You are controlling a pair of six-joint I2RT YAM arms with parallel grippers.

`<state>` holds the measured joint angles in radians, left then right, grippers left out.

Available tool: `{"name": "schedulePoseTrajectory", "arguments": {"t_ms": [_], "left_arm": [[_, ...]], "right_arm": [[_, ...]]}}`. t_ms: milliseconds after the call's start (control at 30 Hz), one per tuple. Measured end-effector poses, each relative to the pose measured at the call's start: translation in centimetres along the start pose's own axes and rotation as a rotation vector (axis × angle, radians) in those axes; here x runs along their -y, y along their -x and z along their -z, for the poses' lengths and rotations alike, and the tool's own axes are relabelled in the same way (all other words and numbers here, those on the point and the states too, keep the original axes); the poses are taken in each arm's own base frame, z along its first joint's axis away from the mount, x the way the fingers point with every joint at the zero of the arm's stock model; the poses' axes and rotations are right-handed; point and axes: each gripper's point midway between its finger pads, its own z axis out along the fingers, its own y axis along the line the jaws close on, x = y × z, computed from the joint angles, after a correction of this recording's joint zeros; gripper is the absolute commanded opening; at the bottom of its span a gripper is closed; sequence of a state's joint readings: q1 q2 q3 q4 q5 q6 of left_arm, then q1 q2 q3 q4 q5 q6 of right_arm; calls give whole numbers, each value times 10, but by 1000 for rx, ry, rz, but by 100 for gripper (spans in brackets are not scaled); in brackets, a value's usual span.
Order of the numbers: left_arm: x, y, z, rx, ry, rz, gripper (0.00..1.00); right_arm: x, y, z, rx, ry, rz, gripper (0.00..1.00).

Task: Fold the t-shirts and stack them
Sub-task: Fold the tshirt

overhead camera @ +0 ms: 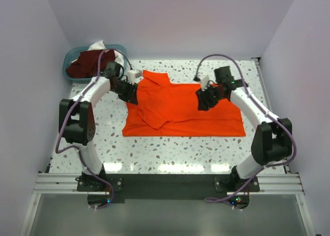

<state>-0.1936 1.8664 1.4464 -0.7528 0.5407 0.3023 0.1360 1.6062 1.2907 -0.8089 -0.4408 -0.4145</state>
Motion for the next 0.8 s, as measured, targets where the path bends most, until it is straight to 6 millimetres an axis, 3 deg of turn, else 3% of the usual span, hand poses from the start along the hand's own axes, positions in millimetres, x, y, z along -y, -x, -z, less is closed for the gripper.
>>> {"name": "schedulePoseTrajectory", "arguments": {"t_ms": [100, 167, 300, 400, 567, 800], "left_arm": [[-13, -7, 9, 32, -23, 121, 32], [-9, -15, 6, 25, -53, 165, 32], [11, -41, -3, -26, -123, 236, 32], [24, -56, -2, -46, -153, 271, 32], [36, -66, 4, -46, -167, 281, 32], [29, -84, -9, -110, -161, 323, 29]], "right_arm": [[-59, 39, -29, 78, 71, 190, 40], [-98, 51, -50, 90, 124, 299, 40], [-163, 52, -96, 55, 201, 460, 42], [-196, 44, -124, 24, 226, 547, 43], [-219, 33, -154, -10, 246, 620, 47], [-211, 33, -186, -32, 201, 645, 46]]}}
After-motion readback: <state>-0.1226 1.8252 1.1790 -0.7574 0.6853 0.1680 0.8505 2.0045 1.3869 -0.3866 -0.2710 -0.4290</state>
